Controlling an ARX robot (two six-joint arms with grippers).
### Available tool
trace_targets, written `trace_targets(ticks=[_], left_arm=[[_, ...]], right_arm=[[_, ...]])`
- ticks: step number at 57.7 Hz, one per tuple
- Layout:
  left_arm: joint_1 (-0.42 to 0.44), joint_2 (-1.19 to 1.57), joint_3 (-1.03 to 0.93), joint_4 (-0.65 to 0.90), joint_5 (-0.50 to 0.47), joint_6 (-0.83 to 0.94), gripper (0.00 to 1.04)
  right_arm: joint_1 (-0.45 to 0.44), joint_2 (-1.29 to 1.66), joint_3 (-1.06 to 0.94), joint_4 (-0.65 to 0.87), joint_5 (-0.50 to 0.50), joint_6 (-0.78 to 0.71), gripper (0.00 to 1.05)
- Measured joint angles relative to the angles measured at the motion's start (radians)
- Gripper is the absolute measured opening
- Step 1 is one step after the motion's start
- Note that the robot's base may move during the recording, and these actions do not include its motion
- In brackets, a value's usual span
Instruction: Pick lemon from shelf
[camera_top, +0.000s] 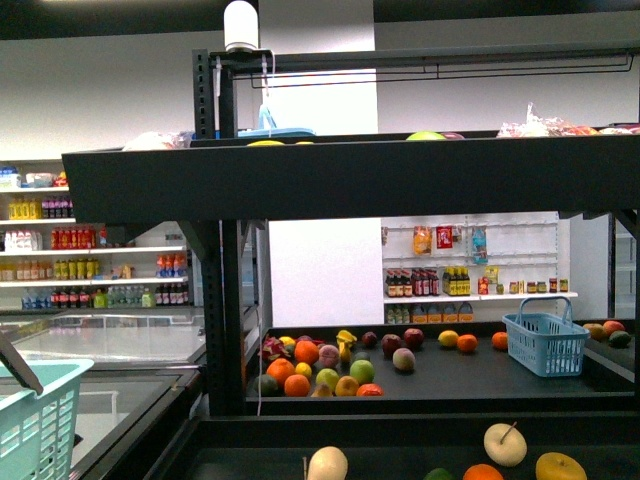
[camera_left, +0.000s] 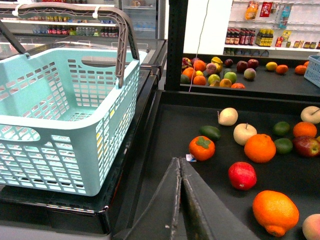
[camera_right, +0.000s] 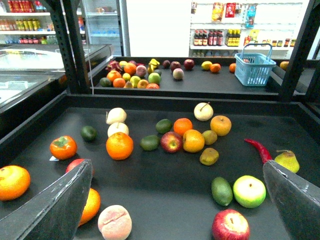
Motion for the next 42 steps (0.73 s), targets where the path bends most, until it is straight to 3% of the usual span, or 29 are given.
trace_targets(ticks=[13,23,42], left_arm=[[0.000,0.000,0.000,0.000,0.000,0.000,0.49],[0.000,0.000,0.000,0.000,0.000,0.000,0.97],[0.000,0.000,0.000,0.000,0.000,0.002,0.97]], right_arm=[[0.000,0.000,0.000,0.000,0.000,0.000,1.02],[0.000,0.000,0.000,0.000,0.000,0.000,1.02],[0.000,0.000,0.000,0.000,0.000,0.000,1.02]])
